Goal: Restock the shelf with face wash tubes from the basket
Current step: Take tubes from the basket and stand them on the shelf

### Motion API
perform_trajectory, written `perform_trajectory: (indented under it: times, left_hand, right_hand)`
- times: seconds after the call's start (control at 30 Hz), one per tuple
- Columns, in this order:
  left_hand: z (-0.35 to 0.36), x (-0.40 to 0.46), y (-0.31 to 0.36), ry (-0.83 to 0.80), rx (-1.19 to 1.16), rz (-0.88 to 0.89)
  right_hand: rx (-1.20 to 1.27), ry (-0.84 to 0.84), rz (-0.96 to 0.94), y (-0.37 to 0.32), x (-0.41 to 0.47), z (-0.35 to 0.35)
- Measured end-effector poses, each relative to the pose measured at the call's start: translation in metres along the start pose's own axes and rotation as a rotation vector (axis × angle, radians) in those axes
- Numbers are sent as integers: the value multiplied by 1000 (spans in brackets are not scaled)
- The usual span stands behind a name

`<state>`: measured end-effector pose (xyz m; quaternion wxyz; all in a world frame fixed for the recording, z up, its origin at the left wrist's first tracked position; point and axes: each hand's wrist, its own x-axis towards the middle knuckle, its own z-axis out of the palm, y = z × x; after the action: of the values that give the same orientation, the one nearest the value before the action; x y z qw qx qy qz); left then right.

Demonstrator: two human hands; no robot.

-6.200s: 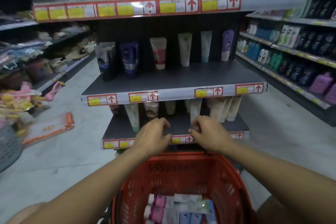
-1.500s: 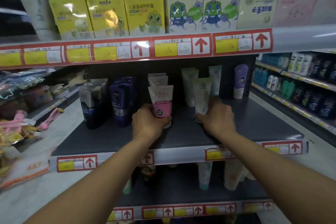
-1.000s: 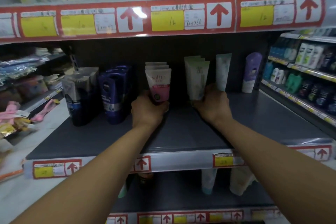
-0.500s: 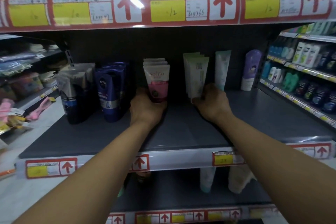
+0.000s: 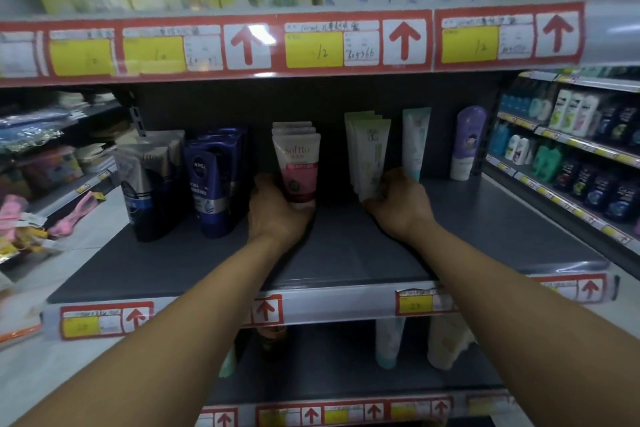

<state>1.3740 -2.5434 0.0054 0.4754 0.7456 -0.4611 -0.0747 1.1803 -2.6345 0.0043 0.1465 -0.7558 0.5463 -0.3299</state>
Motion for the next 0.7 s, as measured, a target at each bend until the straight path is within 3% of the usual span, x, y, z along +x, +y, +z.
perform_trajectory:
  times: [0.2, 0.33, 0.7]
  left_hand:
    - [-2, 3, -25, -28, 83, 40]
    - [-31, -32, -2, -106, 131, 48]
    - [-79, -105, 30, -233, 190, 254]
  right_hand:
    - [-53, -95, -16, -9, -25, -27]
    - [-22, -120, -46, -15, -52, -44]
    - [61, -4, -124, -31, -136, -69]
